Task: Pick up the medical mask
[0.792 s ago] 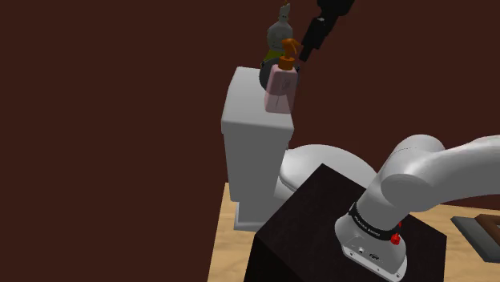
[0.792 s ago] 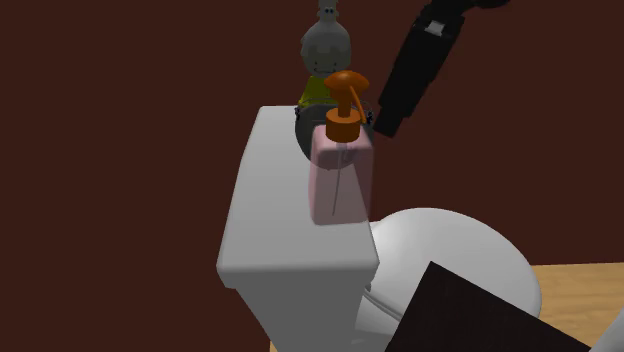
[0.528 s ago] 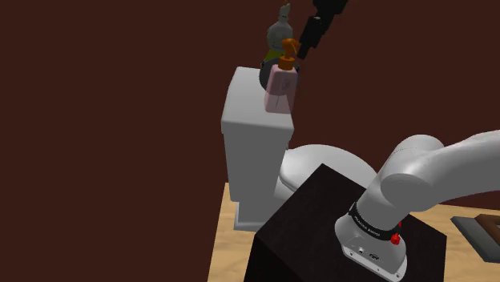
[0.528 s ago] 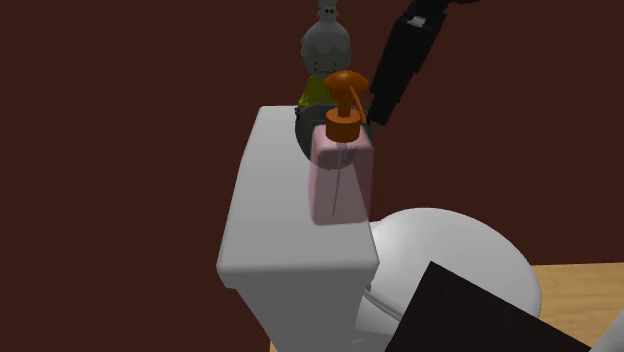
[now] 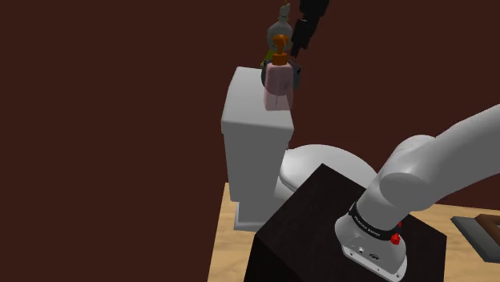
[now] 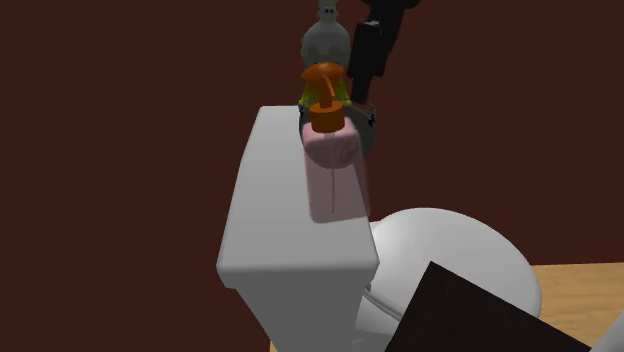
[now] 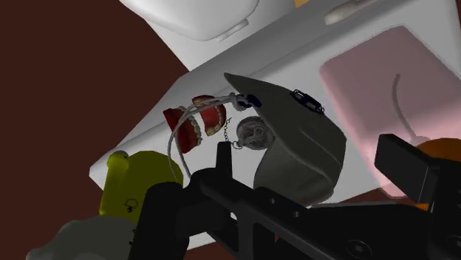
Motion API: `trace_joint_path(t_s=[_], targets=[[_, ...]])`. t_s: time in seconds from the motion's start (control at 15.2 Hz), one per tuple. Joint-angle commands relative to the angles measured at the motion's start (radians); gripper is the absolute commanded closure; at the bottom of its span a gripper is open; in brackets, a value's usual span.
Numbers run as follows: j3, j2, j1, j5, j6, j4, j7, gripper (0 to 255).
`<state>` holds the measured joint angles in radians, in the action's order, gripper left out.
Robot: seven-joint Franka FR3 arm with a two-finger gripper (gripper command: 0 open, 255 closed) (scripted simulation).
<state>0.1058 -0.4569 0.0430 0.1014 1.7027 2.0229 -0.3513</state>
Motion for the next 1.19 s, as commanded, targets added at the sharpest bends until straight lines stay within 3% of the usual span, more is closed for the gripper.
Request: trace_joint_path(t_s=[0.0,0.46,1.12], targets=[[0.035,0.084,0.006,-0.005,-0.005,-0.058,-0.047,0],[0.129,0.389,0.036,-0.054,-0.065,-0.314,-0.202,0],[0.129,0.380,0.038,-0.051,0.038,-0.201,-0.198,0]])
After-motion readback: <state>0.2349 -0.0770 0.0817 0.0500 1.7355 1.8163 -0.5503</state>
